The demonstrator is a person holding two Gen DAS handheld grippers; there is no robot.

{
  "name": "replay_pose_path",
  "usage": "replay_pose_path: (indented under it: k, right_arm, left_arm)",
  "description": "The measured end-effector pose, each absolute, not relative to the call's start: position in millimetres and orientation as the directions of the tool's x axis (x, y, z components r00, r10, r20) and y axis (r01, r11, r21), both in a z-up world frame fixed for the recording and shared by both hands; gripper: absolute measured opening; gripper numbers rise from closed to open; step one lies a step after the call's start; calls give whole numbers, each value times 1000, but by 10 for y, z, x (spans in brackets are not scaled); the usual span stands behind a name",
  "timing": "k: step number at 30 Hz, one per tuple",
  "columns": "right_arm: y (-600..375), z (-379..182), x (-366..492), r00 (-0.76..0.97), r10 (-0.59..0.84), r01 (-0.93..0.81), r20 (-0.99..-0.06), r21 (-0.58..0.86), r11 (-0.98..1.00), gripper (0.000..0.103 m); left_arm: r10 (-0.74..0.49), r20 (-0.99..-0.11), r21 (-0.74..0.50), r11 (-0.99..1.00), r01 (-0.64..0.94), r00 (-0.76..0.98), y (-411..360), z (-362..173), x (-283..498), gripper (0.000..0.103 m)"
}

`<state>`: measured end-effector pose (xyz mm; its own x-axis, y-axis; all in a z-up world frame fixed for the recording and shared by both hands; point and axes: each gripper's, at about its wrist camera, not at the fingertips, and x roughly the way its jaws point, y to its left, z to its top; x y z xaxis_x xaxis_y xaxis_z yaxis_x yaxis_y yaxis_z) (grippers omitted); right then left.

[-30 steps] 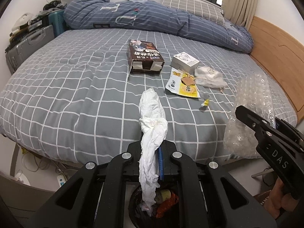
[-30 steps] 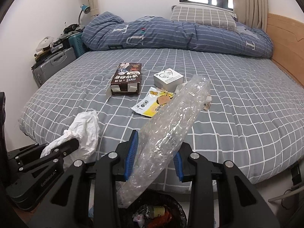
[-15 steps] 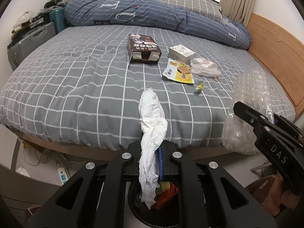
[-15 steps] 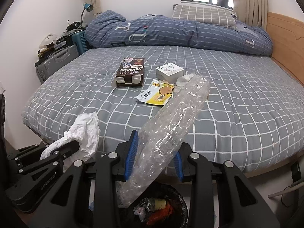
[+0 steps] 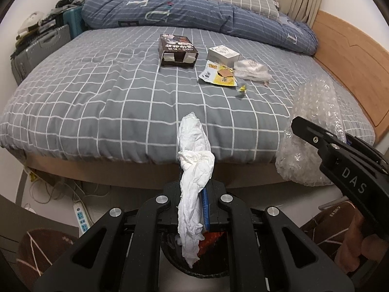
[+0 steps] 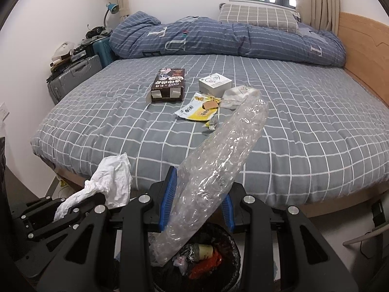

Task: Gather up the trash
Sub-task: 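Carry the tissue and bubble wrap off the bed over the wastebasket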

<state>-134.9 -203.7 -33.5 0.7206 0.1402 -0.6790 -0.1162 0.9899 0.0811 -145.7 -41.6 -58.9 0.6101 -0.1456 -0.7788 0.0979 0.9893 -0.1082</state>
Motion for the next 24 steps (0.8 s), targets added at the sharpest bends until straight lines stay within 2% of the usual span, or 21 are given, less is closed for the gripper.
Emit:
replay_pose_path:
  k: [12, 16, 24]
  right_arm:
    - [-2091, -508, -1723, 678, 98, -86, -729, 53, 995, 33]
    - [-2090, -735, -1728, 650, 71, -90, -757, 16, 996, 33]
    - [-2048, -1297, -1518, 540, 101, -120, -836, 43, 992, 33]
  left_arm:
    - [-150, -804, -123, 989, 85, 576, -383, -685, -1757, 10]
    - [-145, -816, -119, 989, 82, 560, -367, -901, -1740, 10]
    - [-149, -869, -133, 989, 68, 472, -355, -1450, -1559, 10]
